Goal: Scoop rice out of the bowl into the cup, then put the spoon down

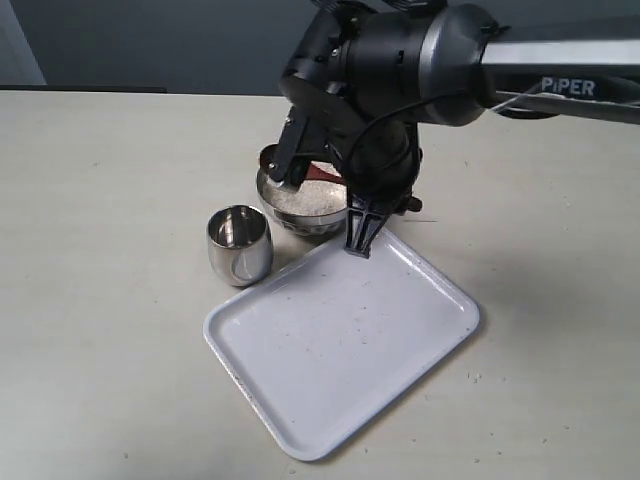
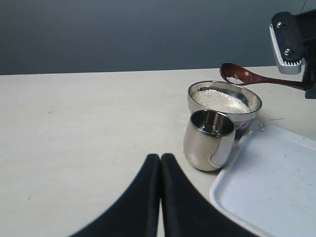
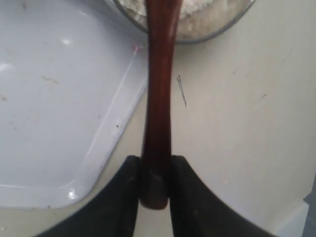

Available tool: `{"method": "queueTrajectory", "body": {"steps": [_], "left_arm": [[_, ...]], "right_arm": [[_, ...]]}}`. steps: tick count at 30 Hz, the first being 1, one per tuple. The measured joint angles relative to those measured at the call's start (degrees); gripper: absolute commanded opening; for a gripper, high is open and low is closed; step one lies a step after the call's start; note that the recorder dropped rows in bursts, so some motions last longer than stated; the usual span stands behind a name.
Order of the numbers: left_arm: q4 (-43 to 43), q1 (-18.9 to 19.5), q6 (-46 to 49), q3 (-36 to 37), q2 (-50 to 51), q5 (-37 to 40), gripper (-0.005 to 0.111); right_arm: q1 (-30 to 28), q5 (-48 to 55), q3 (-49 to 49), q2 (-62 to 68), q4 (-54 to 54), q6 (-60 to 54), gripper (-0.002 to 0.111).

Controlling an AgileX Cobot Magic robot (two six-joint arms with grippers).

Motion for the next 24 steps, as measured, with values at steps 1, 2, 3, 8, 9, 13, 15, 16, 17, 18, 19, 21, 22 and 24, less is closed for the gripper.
{"method": "queueTrajectory", "body": {"steps": [1,2,3,8,9,13,15,16,17,18,19,21,22,24], "left_arm": [[0.00,0.00,0.00,0.00,0.00,0.00,0.001],[0.00,0.00,0.00,0.00,0.00,0.00,0.001],[0.00,0.00,0.00,0.00,0.00,0.00,0.001],[0.00,0.00,0.00,0.00,0.00,0.00,0.001],[0.00,0.00,0.00,0.00,0.00,0.00,0.001],[0.00,0.00,0.00,0.00,0.00,0.00,0.001],[0.00,0.00,0.00,0.00,0.00,0.00,0.001],[0.00,0.00,0.00,0.00,0.00,0.00,0.001],[0.00,0.00,0.00,0.00,0.00,0.00,0.001],[0.00,0.00,0.00,0.00,0.00,0.00,0.001],[0.00,0.00,0.00,0.00,0.00,0.00,0.001],[0.00,0.00,0.00,0.00,0.00,0.00,0.001],[0.00,0.00,0.00,0.00,0.00,0.00,0.001],[0.00,0.00,0.00,0.00,0.00,0.00,0.001]], "right_arm": [[0.98,0.00,0.00,-0.21,0.00,0.00,-0.001],[1.96,0.10,0.00,-0.22,0.00,0.00,-0.001],[2.91,0.24,0.00,-0.22,0.00,0.00,-0.001],[6.42,-0.43,0.00,-0.22,-0.40,-0.13,-0.001],[6.76,-0.68,0.00,-0.22,-0.54,-0.13,-0.001],[7.30,-0.78,0.00,-0.22,-1.48,0.09,-0.001],[7.30,-1.71,0.00,-0.22,-2.69,0.71,-0.001],[7.30,-2.37,0.00,-0.22,-3.28,0.99,-0.001],[7.30,-3.13,0.00,-0.22,-3.89,1.11,-0.001],[7.30,-3.62,0.00,0.09,-4.32,1.13,-0.001],[7.30,-3.87,0.00,0.45,-5.04,1.39,-0.001],[7.44,-4.08,0.00,1.33,-6.31,2.09,-0.001],[7.47,-4.08,0.00,1.97,-7.21,2.64,-0.001],[7.47,-4.37,0.00,2.56,-8.24,3.68,-0.001]]}}
